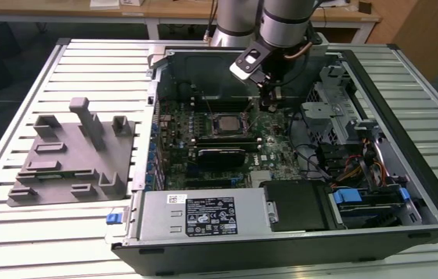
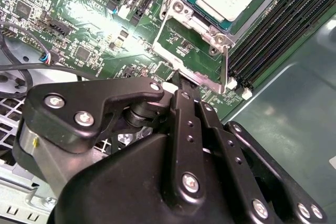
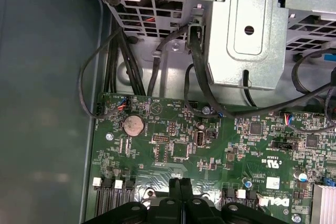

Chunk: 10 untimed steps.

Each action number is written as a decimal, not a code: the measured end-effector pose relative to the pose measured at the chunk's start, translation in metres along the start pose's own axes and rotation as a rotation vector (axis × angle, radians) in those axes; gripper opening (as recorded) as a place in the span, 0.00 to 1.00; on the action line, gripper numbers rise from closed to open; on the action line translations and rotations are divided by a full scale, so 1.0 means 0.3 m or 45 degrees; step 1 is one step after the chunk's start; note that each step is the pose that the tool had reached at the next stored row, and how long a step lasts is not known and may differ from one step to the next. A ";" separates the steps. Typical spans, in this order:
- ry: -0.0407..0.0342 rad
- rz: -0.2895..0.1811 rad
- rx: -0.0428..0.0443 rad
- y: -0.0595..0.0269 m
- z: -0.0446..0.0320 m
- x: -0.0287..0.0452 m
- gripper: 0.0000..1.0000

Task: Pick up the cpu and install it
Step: 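Close the cpu cover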

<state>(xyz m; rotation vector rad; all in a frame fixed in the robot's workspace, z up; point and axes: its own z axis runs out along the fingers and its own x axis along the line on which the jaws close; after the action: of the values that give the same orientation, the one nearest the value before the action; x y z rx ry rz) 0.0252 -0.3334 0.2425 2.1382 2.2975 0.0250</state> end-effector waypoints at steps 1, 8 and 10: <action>0.0000 0.000 0.000 -0.001 0.000 0.000 0.11; 0.0001 0.000 0.000 -0.005 0.000 0.000 0.11; 0.0000 0.000 0.000 -0.007 0.000 0.001 0.11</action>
<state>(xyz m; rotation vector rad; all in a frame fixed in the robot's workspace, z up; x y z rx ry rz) 0.0231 -0.3334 0.2425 2.1381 2.2976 0.0250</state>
